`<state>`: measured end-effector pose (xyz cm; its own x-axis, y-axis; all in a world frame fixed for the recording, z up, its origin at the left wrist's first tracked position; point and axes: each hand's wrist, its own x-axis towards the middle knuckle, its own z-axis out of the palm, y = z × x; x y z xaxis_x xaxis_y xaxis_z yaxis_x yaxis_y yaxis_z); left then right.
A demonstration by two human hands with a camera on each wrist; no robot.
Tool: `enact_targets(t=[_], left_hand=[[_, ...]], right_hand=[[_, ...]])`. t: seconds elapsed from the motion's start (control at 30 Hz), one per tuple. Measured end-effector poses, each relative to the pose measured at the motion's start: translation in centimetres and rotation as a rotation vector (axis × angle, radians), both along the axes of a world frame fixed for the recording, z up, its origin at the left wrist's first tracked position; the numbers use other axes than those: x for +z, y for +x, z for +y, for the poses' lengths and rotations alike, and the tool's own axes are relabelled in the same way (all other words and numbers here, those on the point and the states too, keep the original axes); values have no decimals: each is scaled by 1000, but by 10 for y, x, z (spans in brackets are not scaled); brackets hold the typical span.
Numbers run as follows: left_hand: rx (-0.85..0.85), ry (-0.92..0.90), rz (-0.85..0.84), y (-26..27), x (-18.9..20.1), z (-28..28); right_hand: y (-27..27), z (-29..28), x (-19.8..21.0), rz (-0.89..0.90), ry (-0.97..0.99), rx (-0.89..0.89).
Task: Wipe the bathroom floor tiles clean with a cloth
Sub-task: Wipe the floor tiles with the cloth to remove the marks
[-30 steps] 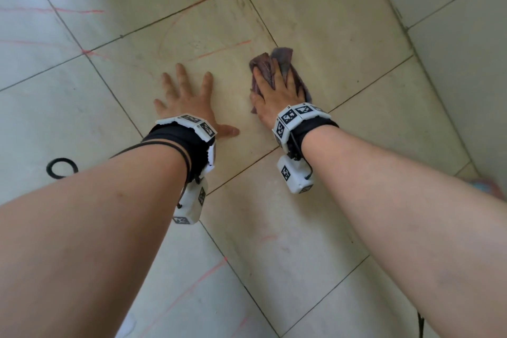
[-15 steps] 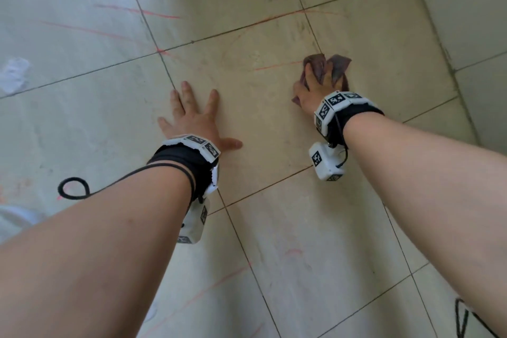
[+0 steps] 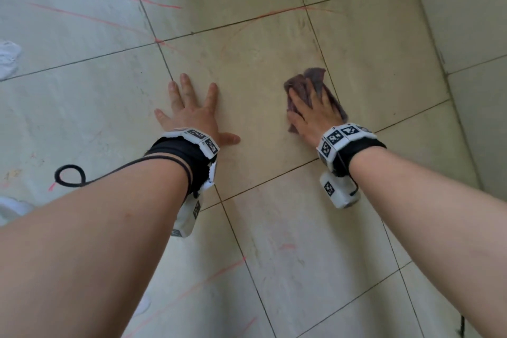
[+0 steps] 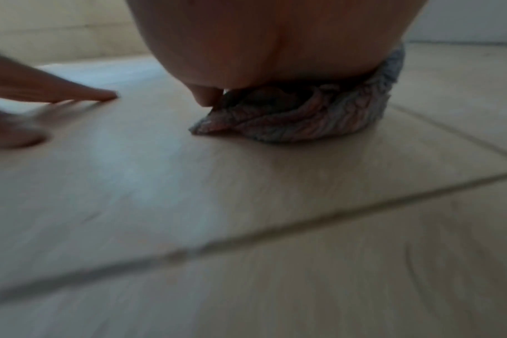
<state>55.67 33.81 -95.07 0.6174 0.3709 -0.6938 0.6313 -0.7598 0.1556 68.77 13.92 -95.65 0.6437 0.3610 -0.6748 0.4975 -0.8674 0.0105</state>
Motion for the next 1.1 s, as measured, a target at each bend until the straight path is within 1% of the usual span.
enact_targets(t=[0.03,0.07,0.13,0.17,0.2,0.23,0.3,0.37,0.43,0.5,0.57,0.63,0.73,0.77,0.87,0.97,1.03,1.1], left_hand=[[0,-2,3,0,0,0],[2,-4,4,0,0,0],[2,-5,0,0,-2,0],[0,-5,-1,0,-2,0],[-2,-2,-1,0,-3,0],[-6,2,0,0,-3,0],[-11,6,3,0,-2,0],[-9,2,-1,0,-2,0],[-9,-9,-7,-1,-2,2],[-19,-27,-14,-4,-2,7],[-35,-43,-32,-9,-1,14],[-52,-31,-51,-15,-3,21],[-28,6,-67,-23,-6,29],[-16,21,-71,-25,-7,31],[32,63,-63,-34,-7,39],[91,95,-48,-46,-5,49],[112,115,-47,-56,-5,54],[116,134,-46,-63,-6,58]], right_hand=[[11,4,-2,-19,-22,-17],[20,13,-4,-31,-17,-74],[27,42,-6,-40,48,-243],[26,57,-6,-40,83,-290],[22,70,-4,-44,104,-295],[17,79,-5,-40,123,-264],[-1,85,-1,-20,144,-134],[-26,71,2,-7,139,23],[-43,43,2,3,125,94],[-45,13,3,13,85,74],[-38,0,6,25,50,25],[-30,9,7,24,48,-33],[-32,42,3,-1,95,-160],[-37,54,1,-7,113,-171],[-64,77,-4,-11,165,-81],[-96,90,-2,43,208,29],[-118,92,1,97,208,137],[-137,81,4,140,196,274]])
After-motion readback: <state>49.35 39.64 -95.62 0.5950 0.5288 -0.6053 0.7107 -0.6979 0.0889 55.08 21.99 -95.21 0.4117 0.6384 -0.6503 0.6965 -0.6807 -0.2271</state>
